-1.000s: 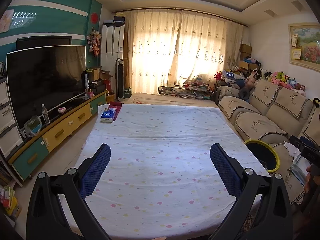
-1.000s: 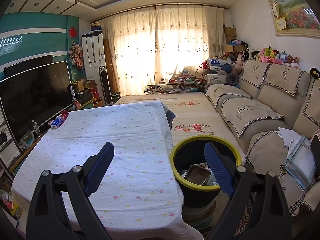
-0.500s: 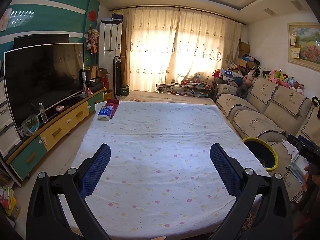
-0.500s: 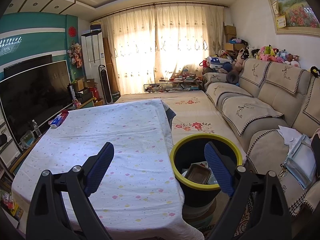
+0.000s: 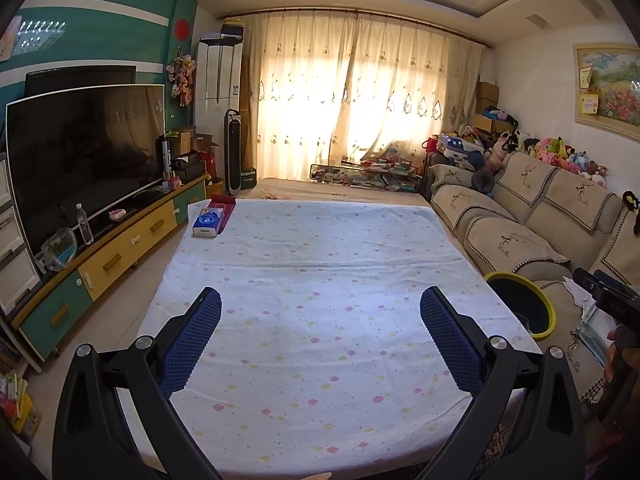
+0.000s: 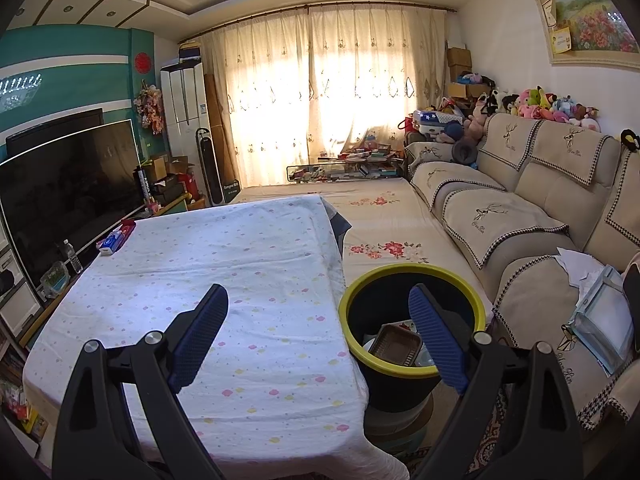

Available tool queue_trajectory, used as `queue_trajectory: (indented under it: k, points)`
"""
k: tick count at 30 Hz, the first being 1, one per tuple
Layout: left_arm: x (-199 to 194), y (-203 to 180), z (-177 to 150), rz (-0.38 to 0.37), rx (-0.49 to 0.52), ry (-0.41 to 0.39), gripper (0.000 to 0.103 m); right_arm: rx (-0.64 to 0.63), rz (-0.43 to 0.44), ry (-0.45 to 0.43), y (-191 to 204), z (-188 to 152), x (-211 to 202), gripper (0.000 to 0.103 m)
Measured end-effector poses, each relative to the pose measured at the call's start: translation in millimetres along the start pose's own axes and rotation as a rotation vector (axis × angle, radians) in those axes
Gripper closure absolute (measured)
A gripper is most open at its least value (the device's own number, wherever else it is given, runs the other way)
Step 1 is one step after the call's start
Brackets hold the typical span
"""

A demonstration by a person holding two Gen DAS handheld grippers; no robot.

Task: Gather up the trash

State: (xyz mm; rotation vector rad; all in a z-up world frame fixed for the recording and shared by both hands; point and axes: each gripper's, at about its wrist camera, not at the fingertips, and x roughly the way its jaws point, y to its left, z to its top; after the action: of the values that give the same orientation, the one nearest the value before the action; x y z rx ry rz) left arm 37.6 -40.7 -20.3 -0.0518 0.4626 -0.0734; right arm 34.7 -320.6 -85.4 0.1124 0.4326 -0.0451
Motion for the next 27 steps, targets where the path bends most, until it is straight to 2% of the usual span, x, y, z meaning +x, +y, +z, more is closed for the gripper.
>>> queue_trajectory:
  k: [27]
  points:
    - [3.8, -2.1, -0.4, -0.011, 0.003, 0.008, 0.005, 0.006, -0.003, 0.01, -0.5, -3.4, 3.7, 0.016]
